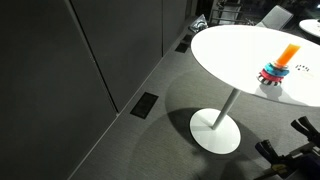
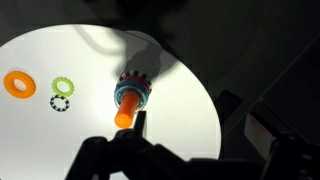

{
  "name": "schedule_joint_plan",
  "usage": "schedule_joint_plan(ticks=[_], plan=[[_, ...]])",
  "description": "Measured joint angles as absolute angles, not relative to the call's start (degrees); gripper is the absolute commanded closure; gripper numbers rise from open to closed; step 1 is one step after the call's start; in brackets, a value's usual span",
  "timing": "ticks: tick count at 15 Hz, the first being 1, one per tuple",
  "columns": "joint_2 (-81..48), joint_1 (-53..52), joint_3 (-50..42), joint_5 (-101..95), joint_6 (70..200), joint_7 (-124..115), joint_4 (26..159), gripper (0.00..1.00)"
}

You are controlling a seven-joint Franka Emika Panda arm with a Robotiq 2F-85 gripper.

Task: Pick up the green ring from the table and stack it on the rings stacking stand

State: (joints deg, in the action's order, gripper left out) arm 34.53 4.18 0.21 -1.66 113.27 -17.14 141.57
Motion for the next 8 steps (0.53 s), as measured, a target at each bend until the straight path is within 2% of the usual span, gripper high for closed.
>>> schedule_joint_plan(ticks=[8], plan=[[30.87,8.70,-5.71,-1.53,115.83,-14.92,143.23,0.00]])
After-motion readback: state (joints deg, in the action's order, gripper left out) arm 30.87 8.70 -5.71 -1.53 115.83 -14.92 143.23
